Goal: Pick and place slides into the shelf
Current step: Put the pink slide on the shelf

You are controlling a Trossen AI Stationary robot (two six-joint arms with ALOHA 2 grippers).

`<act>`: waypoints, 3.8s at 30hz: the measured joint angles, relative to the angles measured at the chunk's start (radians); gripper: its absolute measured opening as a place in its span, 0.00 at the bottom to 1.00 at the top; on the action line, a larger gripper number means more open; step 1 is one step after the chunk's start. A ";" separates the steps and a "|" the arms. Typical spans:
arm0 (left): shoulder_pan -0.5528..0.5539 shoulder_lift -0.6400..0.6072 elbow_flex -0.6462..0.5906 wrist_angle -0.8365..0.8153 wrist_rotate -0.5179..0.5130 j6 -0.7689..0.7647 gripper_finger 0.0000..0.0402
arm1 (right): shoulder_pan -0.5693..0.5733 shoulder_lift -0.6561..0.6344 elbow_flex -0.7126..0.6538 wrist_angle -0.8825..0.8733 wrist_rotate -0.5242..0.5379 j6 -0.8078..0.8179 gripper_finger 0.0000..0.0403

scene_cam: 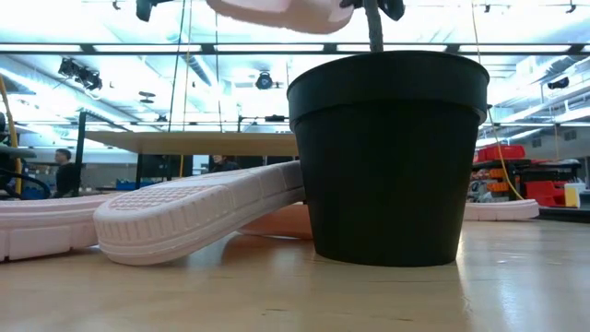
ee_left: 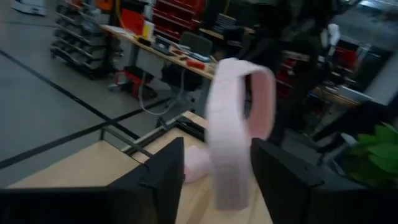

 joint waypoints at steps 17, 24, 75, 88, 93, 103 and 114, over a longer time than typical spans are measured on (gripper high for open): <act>0.000 0.023 0.000 -0.034 0.066 -0.077 0.67 | 0.018 0.066 0.000 -0.013 -0.040 -0.026 0.06; 0.000 0.070 0.000 -0.076 0.126 -0.105 0.67 | 0.046 0.072 -0.001 0.031 -0.044 -0.028 0.06; 0.125 0.139 -0.001 -0.023 0.193 -0.128 0.18 | 0.116 -0.088 0.000 -0.037 -0.030 -0.331 0.64; 0.103 0.209 0.000 0.128 -0.289 -0.685 0.18 | 0.133 -0.141 0.001 -0.075 0.069 -0.281 0.62; -0.050 0.275 0.000 0.174 -0.589 -0.822 0.18 | 0.133 -0.141 0.001 -0.132 0.127 -0.289 0.62; -0.226 0.490 0.000 0.186 -0.851 -1.224 0.18 | 0.133 -0.162 0.001 -0.222 0.168 -0.323 0.61; -0.265 0.730 -0.001 0.322 -1.049 -1.521 0.18 | 0.133 -0.222 0.000 -0.255 0.158 -0.336 0.58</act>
